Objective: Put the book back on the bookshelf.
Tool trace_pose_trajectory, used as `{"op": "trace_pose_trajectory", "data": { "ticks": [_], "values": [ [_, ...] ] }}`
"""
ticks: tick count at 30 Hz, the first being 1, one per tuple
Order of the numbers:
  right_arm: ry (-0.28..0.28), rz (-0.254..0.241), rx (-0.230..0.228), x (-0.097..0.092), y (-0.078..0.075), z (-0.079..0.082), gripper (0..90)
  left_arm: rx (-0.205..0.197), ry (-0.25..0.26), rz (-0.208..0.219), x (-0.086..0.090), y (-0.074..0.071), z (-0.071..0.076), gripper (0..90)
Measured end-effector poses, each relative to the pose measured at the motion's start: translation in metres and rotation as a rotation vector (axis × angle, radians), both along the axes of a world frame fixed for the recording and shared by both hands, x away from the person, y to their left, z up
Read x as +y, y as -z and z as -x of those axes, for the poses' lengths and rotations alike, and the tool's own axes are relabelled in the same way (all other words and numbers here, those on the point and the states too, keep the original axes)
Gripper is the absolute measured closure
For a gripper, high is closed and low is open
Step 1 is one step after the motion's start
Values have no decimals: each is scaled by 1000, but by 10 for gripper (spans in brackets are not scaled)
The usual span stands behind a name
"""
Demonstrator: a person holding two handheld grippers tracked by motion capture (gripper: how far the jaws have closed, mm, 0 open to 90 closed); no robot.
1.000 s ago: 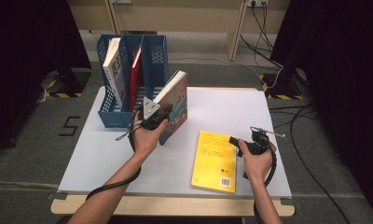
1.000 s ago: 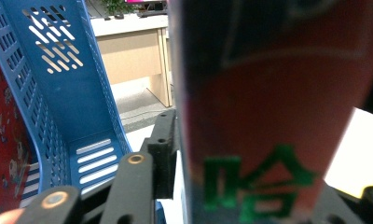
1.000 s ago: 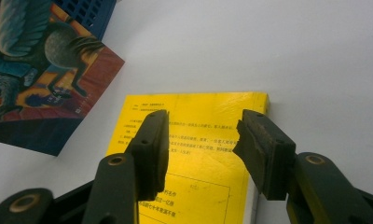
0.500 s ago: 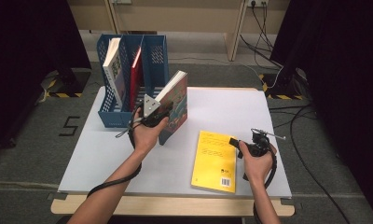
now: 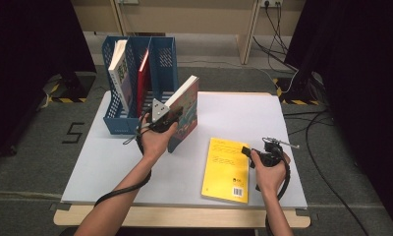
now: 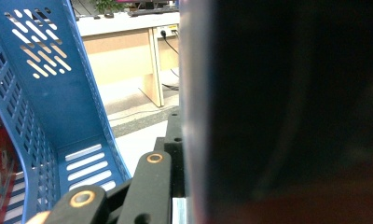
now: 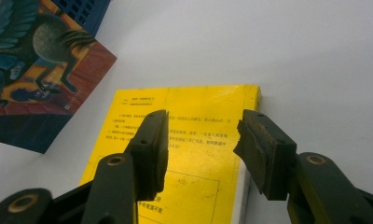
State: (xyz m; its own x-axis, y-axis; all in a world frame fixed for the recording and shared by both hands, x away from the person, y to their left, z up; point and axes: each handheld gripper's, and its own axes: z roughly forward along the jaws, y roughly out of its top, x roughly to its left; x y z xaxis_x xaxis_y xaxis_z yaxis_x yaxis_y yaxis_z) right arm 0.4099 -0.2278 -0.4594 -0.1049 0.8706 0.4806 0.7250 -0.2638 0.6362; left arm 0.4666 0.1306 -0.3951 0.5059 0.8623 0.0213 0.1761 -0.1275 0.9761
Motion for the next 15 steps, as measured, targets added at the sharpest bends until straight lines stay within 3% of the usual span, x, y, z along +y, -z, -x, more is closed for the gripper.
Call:
{"op": "trace_pose_trajectory", "data": {
  "ticks": [15],
  "values": [
    [5, 12, -21, 1, 6, 1, 523, 15, 2, 11, -4, -4, -3, 740]
  ]
}}
